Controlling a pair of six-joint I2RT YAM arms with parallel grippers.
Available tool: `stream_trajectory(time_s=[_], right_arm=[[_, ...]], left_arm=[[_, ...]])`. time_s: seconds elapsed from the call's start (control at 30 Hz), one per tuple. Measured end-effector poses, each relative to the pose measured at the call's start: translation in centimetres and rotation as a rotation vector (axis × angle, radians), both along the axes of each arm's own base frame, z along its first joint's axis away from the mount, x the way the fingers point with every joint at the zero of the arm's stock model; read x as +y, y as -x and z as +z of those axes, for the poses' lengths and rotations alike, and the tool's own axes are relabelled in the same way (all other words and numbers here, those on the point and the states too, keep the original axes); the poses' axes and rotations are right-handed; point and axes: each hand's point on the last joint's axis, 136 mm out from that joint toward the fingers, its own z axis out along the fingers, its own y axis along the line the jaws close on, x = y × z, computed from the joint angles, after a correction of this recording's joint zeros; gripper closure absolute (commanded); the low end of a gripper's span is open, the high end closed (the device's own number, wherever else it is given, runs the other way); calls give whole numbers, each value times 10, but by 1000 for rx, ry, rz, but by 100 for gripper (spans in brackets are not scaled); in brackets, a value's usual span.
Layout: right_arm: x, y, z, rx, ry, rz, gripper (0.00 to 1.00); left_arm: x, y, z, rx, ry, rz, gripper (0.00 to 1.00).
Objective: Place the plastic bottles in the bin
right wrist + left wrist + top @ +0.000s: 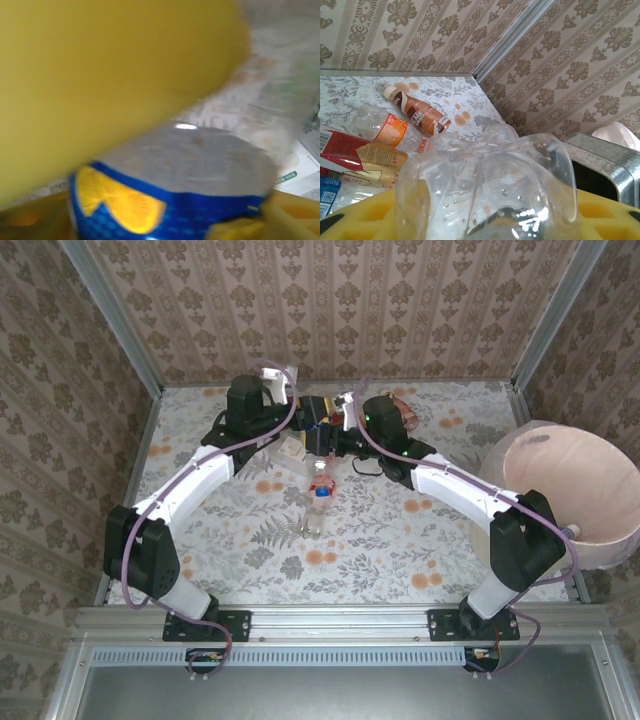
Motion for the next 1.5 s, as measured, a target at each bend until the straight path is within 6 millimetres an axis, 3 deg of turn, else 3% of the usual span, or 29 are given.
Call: stream_trajectory(time_s=[0.07, 0.27, 0.5, 0.63, 0.77, 0.93, 1.1, 1.3, 1.5], right_arm=[[-1, -1, 0, 2, 2, -6, 45], [-14, 0, 1, -7, 57, -70, 49], [-64, 1, 12, -20, 171, -212, 50], [-108, 10, 41, -80, 217, -314, 51], [-156, 24, 74, -149, 252, -424, 51], [-221, 44, 114, -227, 299, -595, 51], [-287, 66, 151, -264, 342, -801, 51], [-356, 87, 169, -219, 414, -1010, 50], [-430, 122, 182, -120, 535, -1245, 51]], left_arm=[[0, 0, 0, 0, 0, 0, 42], [-1, 2, 2, -6, 5, -15, 3], [22, -1, 24, -55, 30, 51, 0], [40, -5, 36, -92, 35, 136, 0], [48, -13, 28, -71, 7, 209, 0], [66, -30, -6, 36, -68, 343, 0], [86, -47, -55, 192, -128, 449, 0], [100, -55, -88, 308, -151, 506, 0], [102, -56, -93, 351, -145, 518, 0]])
